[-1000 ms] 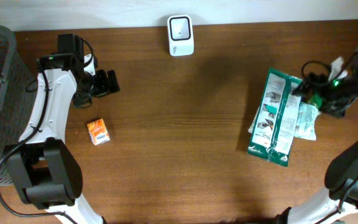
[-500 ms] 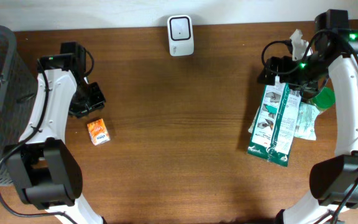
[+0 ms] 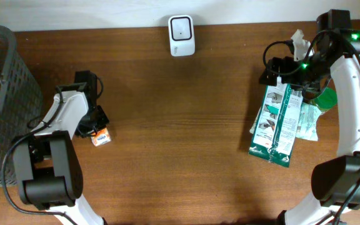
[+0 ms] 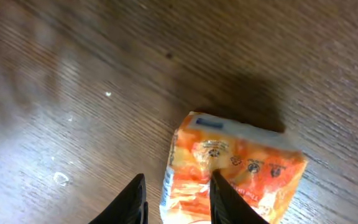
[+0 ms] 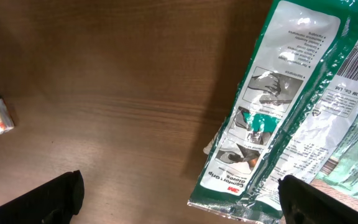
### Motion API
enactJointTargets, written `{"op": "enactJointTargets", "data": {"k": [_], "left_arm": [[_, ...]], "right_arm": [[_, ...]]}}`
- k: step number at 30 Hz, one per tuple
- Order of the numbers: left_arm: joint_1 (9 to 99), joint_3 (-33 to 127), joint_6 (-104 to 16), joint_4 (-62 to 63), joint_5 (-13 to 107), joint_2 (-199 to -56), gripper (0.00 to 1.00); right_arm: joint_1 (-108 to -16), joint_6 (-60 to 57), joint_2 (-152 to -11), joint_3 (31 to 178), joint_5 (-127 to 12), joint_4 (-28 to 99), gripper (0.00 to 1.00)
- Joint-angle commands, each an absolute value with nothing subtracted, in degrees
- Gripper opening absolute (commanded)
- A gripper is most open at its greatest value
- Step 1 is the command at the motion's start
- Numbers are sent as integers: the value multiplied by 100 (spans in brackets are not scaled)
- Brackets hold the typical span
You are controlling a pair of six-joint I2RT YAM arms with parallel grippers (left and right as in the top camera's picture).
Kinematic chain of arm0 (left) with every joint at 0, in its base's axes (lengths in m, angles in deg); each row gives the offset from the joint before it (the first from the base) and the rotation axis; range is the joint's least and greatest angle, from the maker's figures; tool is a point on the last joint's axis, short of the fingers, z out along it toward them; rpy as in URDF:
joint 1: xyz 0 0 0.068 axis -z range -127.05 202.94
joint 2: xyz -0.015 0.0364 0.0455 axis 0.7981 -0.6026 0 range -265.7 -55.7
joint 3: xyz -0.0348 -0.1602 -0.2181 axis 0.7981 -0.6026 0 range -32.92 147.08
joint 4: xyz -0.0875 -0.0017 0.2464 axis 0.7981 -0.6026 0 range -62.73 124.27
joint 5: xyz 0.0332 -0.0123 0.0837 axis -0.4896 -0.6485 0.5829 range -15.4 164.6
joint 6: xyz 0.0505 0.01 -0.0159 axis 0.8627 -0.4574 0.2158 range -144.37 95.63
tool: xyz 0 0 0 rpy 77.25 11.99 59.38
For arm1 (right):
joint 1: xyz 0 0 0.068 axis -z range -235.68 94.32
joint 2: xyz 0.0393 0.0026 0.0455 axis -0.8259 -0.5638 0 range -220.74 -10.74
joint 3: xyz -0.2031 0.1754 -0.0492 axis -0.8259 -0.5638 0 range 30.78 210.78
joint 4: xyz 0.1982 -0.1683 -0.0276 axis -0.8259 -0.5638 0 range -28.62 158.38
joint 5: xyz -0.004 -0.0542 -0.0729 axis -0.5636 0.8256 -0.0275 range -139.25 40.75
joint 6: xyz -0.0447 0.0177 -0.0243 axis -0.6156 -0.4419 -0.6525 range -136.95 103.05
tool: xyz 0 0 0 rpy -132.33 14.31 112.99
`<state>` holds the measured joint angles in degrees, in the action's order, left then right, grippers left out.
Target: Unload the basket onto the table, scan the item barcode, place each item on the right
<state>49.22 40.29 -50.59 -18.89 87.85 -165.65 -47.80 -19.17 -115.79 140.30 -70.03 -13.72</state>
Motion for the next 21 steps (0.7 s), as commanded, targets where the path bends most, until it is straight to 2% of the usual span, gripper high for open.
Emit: {"op": "enactJointTargets", "data": {"k": [1,5,11,15,19,21], "left_arm": [[4924,3876,-5089,-1830,8147,-16560,27],[5267,3819,-5216,-1640,7218,-16560,26],[6404,3819,-5520,-941,6337,-16560,28],[7108,3821,-5727,-16,5876,-16560,29],[7258,4000,-5778,117,5896,-16554,26],[6974,4521,-5594,-342,6062,-16503,26]], "right_arm": [[-4791,-1976,-11612,14082,-6952,-1372,98],[-4791,-1976,-11612,14082,-6952,-1375,98],[-4791,-1974,-11612,14082,-6954,-1375,98],[-4791,-1972,-11612,14082,-6957,-1375,98],[-4791,-1970,-11612,14082,-7068,-1375,98],[-4841,-1972,-11612,14060,-7151,-1372,98]]}}
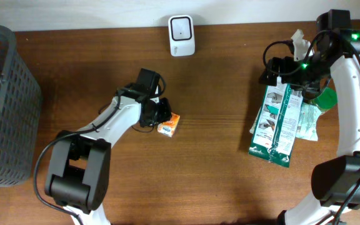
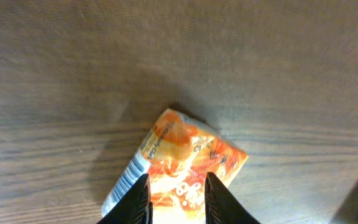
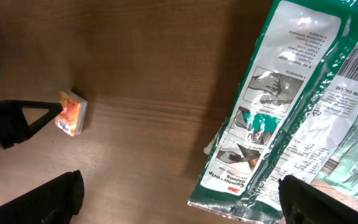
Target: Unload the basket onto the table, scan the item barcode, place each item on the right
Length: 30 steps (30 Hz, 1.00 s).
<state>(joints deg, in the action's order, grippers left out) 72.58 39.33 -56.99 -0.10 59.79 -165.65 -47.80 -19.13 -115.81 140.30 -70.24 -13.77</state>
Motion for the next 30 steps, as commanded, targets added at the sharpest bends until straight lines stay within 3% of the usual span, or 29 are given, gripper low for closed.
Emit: {"op": "enactJointTargets", "data": {"k": [1,4,7,11,12,13,14,17,21,23,30], "left_arm": [[6732,4940,-5411,-814,6285,-16462,26],[6056,6088,-4595,-2084,6987,-16440,33],[5650,6302,-3651,-2309,7083,-16442,42],[5521,6295,-2637,-2287,7146,-16442,57],[5523,6295,-2549,-2285,7306,-16442,70],[5523,6295,-2552,-2285,7551,-16442,96],[5521,6295,-2556,-2285,7754,-16442,99],[5523,6295,-2556,-2285,8106,-16442,99],[5523,6295,-2560,-2287,8106,-16442,99],[5523,6295,-2558,-2287,8106,-16442,99],[5523,6295,-2558,-2287,8106,-16442,99]], "right_arm": [[-4916,-1970,-11612,14027,-7153,-1372,98],[-5281,-1922,-11612,13815,-7177,-1254,99],[-5902,-1268,-11612,13348,-7173,-728,98],[-6887,-147,-11612,12554,-7169,337,83],[-7158,131,-11612,12270,-7169,770,69],[-7432,395,-11612,11964,-7167,1261,62],[-7652,673,-11612,11673,-7145,1712,57],[-8175,1580,-11612,10845,-7123,2995,39],[-8564,2583,-11625,9966,-6869,4372,39],[-8725,2708,-11736,9896,-6716,4594,47],[-8830,2902,-12324,9896,-6718,4903,45]]}}
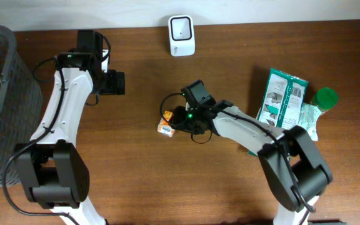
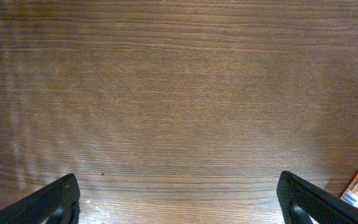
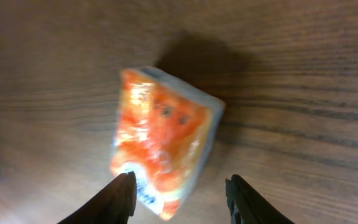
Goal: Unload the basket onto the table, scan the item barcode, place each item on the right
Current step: 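Grasp the orange packet with the right gripper and lift it, then hold the orange packet with the right gripper over the scanner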
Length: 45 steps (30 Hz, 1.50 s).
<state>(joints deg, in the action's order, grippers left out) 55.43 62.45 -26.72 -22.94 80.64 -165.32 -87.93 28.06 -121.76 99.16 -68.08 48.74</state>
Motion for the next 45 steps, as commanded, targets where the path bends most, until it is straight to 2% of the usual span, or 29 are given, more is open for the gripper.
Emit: {"op": "enactJointTargets", "data": {"k": [1,7,9,11,13,15,16,18,20,22,27,32,35,41,45], "left_arm": [[5525,6295,-2558,-2287,8106,-16442,99],[5523,6295,-2558,-2287,8106,-16442,99],[5523,6295,-2558,-2287,8106,-16442,99],[5523,6295,-2560,-2287,8106,-16442,99],[5523,6295,-2558,-2287,8106,-16442,99],[5523,6295,-2558,-2287,8106,-16442,99],[5523,6295,-2558,-2287,8106,-16442,99],[5523,6295,-2558,-2287,8106,-16442,99],[5523,6295,-2558,-2287,8106,-16442,99],[5523,6295,-2560,-2287,8106,-16442,99],[5523,6295,-2558,-2287,8106,-16442,99],[5523,6295,-2558,-2287,8106,-16442,99],[5523,6295,-2558,-2287,8106,-16442,99],[5523,6295,-2558,-2287,8106,-16442,99],[5523,6295,-2558,-2287,8106,-16442,99]], "right_arm": [[-8830,2902,-12421,9896,-6723,4994,42],[-8874,2900,-12711,9896,-6736,5585,34],[-8874,2902,-12871,9899,-6788,5604,18],[-8822,2898,-12875,9907,-6889,5591,9],[-8680,2754,-12875,10017,-7241,5504,4],[-8328,2045,-12799,10338,-8091,5047,4],[-8028,1335,-12751,10620,-8930,4706,4],[-7753,786,-12676,10849,-9837,4468,4],[-7178,168,-12462,11214,-11553,4129,4],[-6767,-24,-12259,11464,-12578,4048,4],[-6120,72,-11474,11553,-13822,4066,4],[-5287,1374,-10416,11562,-13820,4072,4],[-4944,1733,-9931,11562,-13820,4070,4],[-4927,1849,-9809,11562,-13700,4247,4],[-5104,1536,-9809,11560,-12410,4109,4]]}}
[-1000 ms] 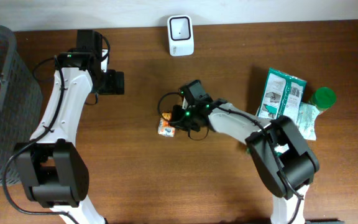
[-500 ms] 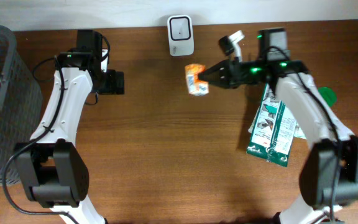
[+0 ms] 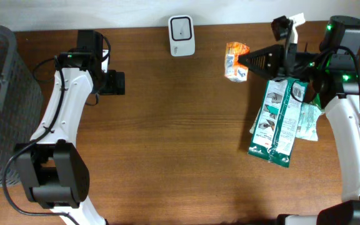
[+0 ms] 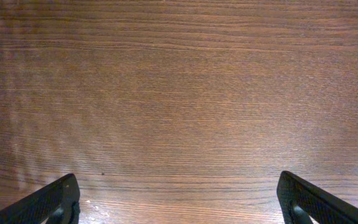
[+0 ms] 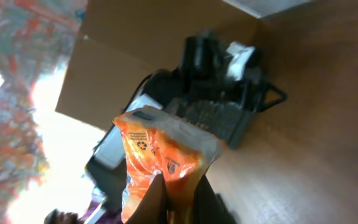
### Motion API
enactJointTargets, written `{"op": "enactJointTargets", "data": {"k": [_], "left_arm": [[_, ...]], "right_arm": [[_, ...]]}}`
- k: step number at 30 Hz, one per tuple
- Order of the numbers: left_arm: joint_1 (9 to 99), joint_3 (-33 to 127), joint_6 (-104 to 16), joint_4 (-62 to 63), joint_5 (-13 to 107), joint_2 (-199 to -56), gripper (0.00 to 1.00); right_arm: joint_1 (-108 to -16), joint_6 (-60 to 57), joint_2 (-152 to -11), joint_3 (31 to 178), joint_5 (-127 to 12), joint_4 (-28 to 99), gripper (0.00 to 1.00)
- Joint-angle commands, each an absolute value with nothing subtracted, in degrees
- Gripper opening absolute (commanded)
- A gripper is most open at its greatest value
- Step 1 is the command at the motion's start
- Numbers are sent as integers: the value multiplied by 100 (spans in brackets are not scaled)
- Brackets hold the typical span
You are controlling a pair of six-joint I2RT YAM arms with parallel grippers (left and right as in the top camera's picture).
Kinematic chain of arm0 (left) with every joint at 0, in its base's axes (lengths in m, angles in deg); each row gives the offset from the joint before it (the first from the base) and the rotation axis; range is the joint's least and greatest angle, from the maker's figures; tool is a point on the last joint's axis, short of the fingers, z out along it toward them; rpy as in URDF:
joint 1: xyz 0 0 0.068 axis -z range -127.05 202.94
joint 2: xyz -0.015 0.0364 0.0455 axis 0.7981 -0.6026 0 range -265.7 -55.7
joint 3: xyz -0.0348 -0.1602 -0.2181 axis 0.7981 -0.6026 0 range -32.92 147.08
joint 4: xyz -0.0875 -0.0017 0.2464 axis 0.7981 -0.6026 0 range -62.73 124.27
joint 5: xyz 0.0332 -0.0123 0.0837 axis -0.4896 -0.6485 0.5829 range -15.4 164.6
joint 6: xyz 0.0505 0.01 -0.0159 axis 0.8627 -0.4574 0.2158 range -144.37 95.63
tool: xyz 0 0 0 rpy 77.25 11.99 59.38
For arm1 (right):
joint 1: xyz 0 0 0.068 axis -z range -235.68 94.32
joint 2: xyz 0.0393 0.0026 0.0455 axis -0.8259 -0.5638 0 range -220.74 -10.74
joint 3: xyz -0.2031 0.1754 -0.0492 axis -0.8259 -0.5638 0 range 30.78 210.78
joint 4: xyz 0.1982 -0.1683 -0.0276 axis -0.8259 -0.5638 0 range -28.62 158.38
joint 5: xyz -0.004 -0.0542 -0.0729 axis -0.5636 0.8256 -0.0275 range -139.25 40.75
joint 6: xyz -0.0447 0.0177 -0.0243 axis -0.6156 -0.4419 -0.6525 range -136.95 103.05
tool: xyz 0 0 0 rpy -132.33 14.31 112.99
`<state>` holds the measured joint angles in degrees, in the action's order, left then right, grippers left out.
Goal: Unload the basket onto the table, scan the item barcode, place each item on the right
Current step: 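Hold the orange packet with the right gripper over the scanner, then carry the orange packet right and drop it onto the gloves pack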
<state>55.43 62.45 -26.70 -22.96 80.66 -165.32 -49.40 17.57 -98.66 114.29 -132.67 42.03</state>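
Observation:
An orange snack packet (image 3: 235, 60) hangs above the table's back edge, right of the white scanner (image 3: 182, 35). My right gripper (image 3: 247, 60) is shut on it. In the right wrist view the packet (image 5: 160, 155) fills the middle, pinched between the dark fingers (image 5: 156, 198), tilted toward the room beyond the table. My left gripper (image 3: 116, 82) hovers at the back left with its jaws wide apart over bare wood; its fingertips (image 4: 58, 199) show at the bottom corners of the left wrist view, with nothing between them.
A dark mesh basket stands at the left edge. Green and white glove packs (image 3: 280, 119) lie at the right under my right arm, with a green lid (image 3: 322, 98) beside them.
My right gripper was open around the orange packet at the table's middle. Now it is shut on the packet and holds it up at the back right, near the scanner. The left arm is unmoved.
First my left gripper held the orange packet at the left of the table. Then it had the packet at the table's middle. Later the left gripper stood open at the back left while my right gripper straddled the packet. Now the right gripper holds it raised beside the scanner.

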Motion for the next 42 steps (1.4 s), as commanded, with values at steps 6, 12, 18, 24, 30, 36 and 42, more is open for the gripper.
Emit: {"op": "enactJointTargets", "data": {"k": [6,12,18,24,30,36,42], "left_arm": [[5529,6295,-2558,-2287,8106,-16442,99],[5527,6295,-2558,-2287,8106,-16442,99],[5527,6295,-2558,-2287,8106,-16442,99],[5527,6295,-2558,-2287,8106,-16442,99],[5527,6295,-2558,-2287,8106,-16442,99],[5527,6295,-2558,-2287,8106,-16442,99],[5529,6295,-2558,-2289,8106,-16442,99]], "right_arm": [[-6430,701,-9828,11693,-8574,2656,4],[-7158,80,-11013,14604,-6563,1441,4],[-7904,-1266,-13271,17367,-4708,1360,4],[-8395,-3032,-14910,17343,-2000,3349,5],[-8413,-4512,-15837,17339,-1556,4702,4],[-8402,-5854,-16222,17199,-1554,5246,4],[-8391,-5852,-16222,17199,-1508,5338,4]]}}
